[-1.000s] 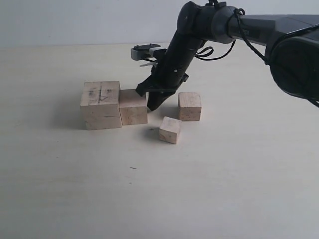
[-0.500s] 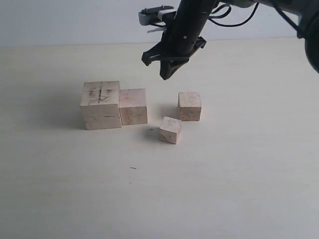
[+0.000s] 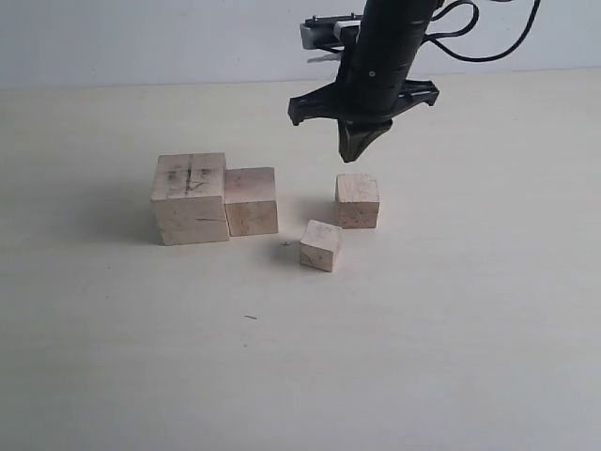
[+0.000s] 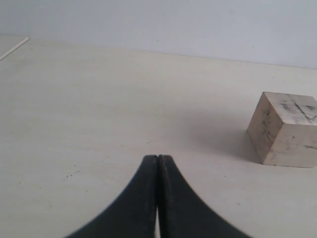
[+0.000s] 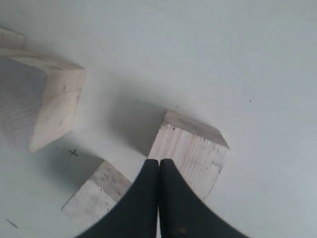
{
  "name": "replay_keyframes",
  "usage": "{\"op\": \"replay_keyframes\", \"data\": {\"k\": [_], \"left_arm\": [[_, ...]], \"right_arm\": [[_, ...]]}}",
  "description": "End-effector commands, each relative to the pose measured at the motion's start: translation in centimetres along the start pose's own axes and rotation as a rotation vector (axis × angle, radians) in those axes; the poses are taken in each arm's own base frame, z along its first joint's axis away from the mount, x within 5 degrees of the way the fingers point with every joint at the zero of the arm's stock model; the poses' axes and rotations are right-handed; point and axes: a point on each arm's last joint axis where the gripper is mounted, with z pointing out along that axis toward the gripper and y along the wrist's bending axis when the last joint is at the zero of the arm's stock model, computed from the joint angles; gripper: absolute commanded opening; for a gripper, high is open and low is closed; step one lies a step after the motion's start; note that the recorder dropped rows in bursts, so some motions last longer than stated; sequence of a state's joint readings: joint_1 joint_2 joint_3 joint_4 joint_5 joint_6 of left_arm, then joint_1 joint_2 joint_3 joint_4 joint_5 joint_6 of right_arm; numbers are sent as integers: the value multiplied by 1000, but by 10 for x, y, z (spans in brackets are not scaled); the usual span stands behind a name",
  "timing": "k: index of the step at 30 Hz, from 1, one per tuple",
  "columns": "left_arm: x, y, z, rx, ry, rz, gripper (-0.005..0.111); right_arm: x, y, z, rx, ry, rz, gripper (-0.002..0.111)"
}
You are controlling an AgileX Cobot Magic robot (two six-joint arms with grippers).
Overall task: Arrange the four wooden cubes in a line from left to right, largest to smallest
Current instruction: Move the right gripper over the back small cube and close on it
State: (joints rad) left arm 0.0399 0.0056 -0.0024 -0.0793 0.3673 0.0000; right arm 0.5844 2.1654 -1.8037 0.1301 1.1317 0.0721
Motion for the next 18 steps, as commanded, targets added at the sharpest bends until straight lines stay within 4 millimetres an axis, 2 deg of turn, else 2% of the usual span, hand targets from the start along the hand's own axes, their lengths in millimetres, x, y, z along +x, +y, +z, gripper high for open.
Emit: {"op": "replay_keyframes", "data": {"k": [1,5,10,13,18], "left_arm": [[0,0,0,5,-14,3,0],[0,0,0,5,-14,3,0],[0,0,0,5,-14,3,0],[0,0,0,5,-14,3,0],[0,0,0,5,-14,3,0]], "right_arm": [[11,7,-2,9,44,14,1],[18,10,5,28,82,23,7],[17,8,6,99,72,68,18],[17,5,6,137,62,137,29],[16,4,5,144,52,176,55]]}}
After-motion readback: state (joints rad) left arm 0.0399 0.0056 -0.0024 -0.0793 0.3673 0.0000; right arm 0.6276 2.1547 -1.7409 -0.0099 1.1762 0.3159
